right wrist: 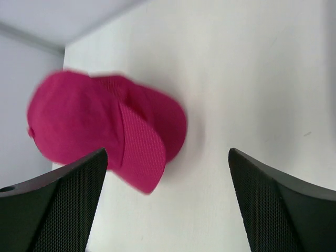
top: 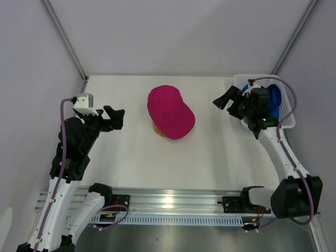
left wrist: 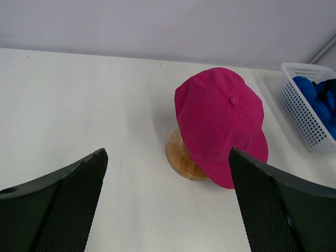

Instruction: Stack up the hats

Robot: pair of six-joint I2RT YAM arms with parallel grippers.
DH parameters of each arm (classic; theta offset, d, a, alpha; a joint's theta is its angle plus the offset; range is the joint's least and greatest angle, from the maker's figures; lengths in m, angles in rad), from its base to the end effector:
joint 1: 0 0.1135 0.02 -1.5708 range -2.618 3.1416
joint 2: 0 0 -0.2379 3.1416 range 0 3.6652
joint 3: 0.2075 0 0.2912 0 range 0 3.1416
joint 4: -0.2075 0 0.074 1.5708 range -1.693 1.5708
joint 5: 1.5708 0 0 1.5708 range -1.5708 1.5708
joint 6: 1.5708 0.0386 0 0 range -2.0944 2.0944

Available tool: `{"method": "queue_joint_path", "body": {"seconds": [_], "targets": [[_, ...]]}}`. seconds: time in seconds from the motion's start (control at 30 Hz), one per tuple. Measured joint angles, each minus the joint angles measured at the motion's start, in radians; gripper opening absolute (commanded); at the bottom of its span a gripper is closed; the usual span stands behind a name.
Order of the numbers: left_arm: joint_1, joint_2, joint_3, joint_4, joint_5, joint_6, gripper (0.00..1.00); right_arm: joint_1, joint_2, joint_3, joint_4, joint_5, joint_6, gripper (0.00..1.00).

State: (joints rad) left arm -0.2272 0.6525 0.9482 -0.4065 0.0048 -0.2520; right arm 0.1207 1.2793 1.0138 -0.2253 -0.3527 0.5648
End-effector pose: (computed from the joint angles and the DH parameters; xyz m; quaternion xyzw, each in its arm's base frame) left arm 0.1929 -0.0448 0.3859 -0.0076 0.7451 -0.1600 0.6474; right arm 0.3355 0.0541 0.2725 0.0980 0.8435 0.3118 0.4262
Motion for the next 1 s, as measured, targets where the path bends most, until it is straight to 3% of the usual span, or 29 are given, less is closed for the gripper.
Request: {"method": "queue_joint_path", "body": {"seconds": [0.2, 0.4, 0.67, 1.0], "targets": [[0.000, -0.001, 0.000, 0.000, 0.003, 0.000, 0.99, -0.120, -0.144, 0.099, -0.024, 0.257, -0.062, 0.99], [0.000, -0.001, 0.000, 0.000, 0.003, 0.000, 0.99, -0.274, 0.017, 0.195, -0.031, 0.409, -0.092, 0.86], [0.000, -0.005, 0.000, -0.001, 0.003, 0.000, 0.99, -0.269, 0.344, 0.313, -0.031, 0.417, -0.154, 0.75], [0.000, -0.005, 0.000, -0.001, 0.002, 0.000, 0.99, -0.259, 0.463, 0.316, -0.011, 0.344, -0.212, 0.67]]}}
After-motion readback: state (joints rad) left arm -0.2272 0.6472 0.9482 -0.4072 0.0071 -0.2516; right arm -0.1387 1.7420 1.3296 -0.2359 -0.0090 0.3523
